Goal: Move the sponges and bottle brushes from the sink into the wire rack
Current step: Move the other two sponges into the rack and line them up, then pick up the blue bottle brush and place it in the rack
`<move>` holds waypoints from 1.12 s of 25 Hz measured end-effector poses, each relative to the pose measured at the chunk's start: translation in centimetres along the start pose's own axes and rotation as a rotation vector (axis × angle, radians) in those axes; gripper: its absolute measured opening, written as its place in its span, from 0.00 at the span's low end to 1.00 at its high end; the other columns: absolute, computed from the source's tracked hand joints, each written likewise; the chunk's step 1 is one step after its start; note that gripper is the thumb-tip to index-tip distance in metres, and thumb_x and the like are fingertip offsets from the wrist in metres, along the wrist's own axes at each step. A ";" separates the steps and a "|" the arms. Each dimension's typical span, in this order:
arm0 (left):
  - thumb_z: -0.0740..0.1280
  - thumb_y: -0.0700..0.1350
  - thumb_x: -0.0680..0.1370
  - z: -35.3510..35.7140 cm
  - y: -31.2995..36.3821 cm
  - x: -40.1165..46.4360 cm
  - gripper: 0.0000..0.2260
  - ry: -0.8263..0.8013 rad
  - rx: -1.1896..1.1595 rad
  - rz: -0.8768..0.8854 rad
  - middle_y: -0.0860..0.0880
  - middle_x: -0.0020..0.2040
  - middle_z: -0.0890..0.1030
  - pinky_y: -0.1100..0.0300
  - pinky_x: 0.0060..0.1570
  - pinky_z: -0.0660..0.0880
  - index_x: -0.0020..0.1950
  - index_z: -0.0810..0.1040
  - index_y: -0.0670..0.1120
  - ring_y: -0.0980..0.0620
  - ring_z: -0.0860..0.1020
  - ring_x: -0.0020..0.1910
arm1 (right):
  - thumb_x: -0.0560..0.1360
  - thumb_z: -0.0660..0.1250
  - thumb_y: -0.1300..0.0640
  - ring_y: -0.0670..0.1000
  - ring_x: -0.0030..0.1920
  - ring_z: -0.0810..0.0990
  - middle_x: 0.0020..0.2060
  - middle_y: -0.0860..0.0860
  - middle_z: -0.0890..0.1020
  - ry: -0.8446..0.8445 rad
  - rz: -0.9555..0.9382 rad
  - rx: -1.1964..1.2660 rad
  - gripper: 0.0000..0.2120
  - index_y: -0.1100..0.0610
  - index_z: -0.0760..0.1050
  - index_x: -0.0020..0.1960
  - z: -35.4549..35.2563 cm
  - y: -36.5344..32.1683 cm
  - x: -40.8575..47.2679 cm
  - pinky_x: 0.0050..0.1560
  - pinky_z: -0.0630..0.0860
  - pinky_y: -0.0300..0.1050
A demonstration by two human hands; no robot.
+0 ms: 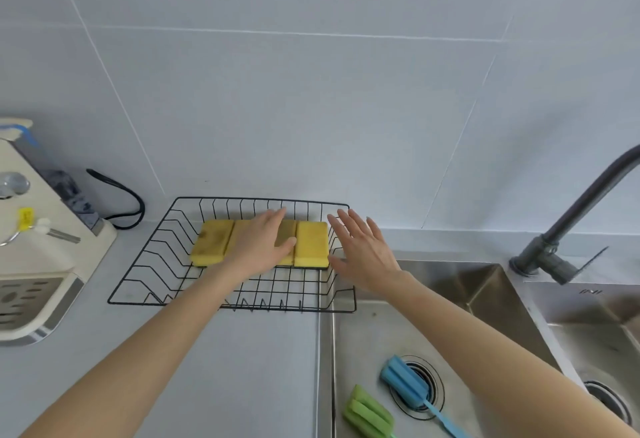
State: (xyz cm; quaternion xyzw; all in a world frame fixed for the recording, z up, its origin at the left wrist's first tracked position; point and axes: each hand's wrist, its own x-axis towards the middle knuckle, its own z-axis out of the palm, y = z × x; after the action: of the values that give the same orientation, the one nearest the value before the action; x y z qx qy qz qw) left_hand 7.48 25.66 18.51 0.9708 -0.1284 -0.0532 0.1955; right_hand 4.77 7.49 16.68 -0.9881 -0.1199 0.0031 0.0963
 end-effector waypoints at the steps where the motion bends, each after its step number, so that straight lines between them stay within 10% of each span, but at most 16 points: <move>1: 0.59 0.49 0.78 0.3 0.9 -0.3 0.27 0.005 0.028 0.036 0.43 0.75 0.60 0.52 0.73 0.58 0.74 0.54 0.43 0.46 0.59 0.74 | 0.78 0.57 0.50 0.51 0.78 0.45 0.77 0.52 0.50 0.008 0.013 0.007 0.32 0.53 0.46 0.76 -0.3 0.6 -0.9 0.76 0.41 0.50; 19: 0.57 0.47 0.79 12.2 14.1 -3.2 0.25 -0.182 0.050 0.275 0.46 0.75 0.60 0.52 0.75 0.56 0.74 0.54 0.46 0.48 0.58 0.74 | 0.78 0.58 0.51 0.51 0.77 0.47 0.77 0.52 0.52 -0.139 0.237 0.160 0.32 0.55 0.47 0.77 3.3 11.9 -12.9 0.76 0.44 0.48; 28: 0.59 0.47 0.78 20.6 15.6 -2.8 0.27 -0.440 0.117 0.232 0.46 0.75 0.59 0.51 0.74 0.55 0.74 0.54 0.45 0.48 0.58 0.74 | 0.77 0.59 0.53 0.55 0.72 0.64 0.72 0.54 0.65 -0.357 0.349 0.208 0.29 0.56 0.53 0.75 10.1 16.7 -16.8 0.72 0.58 0.48</move>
State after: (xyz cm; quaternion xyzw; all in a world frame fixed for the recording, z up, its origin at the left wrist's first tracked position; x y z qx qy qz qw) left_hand -1.98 5.03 5.86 0.9242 -0.2815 -0.2329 0.1113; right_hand -7.91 -10.53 3.28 -0.9625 0.0380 0.2060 0.1724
